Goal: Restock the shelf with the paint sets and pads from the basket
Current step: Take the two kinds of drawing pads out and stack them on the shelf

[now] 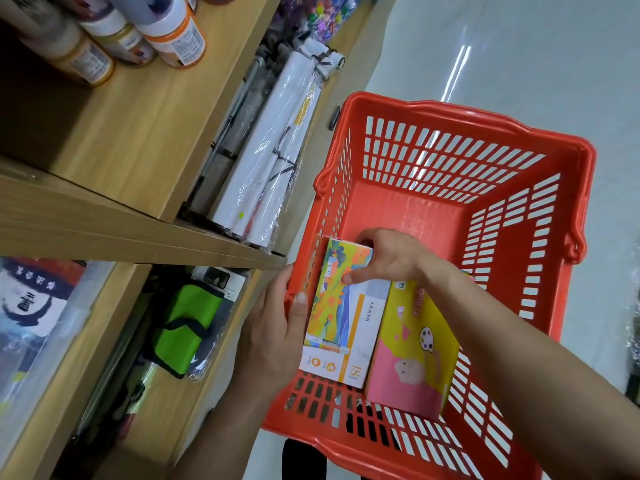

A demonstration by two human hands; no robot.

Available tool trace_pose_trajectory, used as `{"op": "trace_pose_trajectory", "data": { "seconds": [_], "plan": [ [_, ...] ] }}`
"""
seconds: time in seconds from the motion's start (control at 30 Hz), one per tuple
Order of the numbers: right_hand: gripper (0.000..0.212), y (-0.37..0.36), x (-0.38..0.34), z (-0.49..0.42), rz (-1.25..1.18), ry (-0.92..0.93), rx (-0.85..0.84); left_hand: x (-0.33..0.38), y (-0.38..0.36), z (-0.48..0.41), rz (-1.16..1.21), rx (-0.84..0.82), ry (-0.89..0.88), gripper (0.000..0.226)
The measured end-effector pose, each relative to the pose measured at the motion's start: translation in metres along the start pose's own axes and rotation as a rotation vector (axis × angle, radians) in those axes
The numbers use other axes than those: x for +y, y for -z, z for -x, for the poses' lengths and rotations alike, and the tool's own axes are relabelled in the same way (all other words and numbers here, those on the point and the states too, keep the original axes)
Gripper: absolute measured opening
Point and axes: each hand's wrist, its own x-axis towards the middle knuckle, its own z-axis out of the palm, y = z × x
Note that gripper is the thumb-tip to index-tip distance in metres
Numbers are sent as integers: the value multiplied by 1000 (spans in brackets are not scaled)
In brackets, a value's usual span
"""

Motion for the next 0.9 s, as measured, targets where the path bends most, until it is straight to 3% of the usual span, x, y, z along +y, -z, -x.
{"op": "trace_pose_trajectory", "data": {
  "seconds": [0.13, 0.27, 0.43, 0.53, 0.63, 0.7, 0.77, 0.83, 0.9],
  "plan": [
    [51, 8, -6, 27, -160, 89, -30, 2, 1, 0, -9, 19, 1, 47],
    [44, 10, -12, 52, -189, 96, -9, 5, 2, 4, -17, 16, 12, 46],
    [64, 14, -32, 79, -124, 104, 61, 11, 7, 6, 8, 27, 39, 45],
    [81, 21, -39, 101, -95, 138, 119, 20, 9, 8, 52, 34, 51, 64],
    [90, 36, -38, 134, -199, 150, 164, 31, 16, 16, -107, 59, -55, 83],
    [89, 49, -33, 159, -302, 153, 174, 43, 23, 18, -177, -1, -146, 90],
    [88, 60, -25, 182, -402, 184, 175, 64, 29, 20, -174, -178, -188, 98],
    [92, 68, -16, 202, -497, 214, 194, 84, 26, 25, -19, -376, -175, 95],
    [92, 73, -7, 218, -607, 231, 231, 97, 20, 29, 123, -421, -171, 84]
  ]
}}
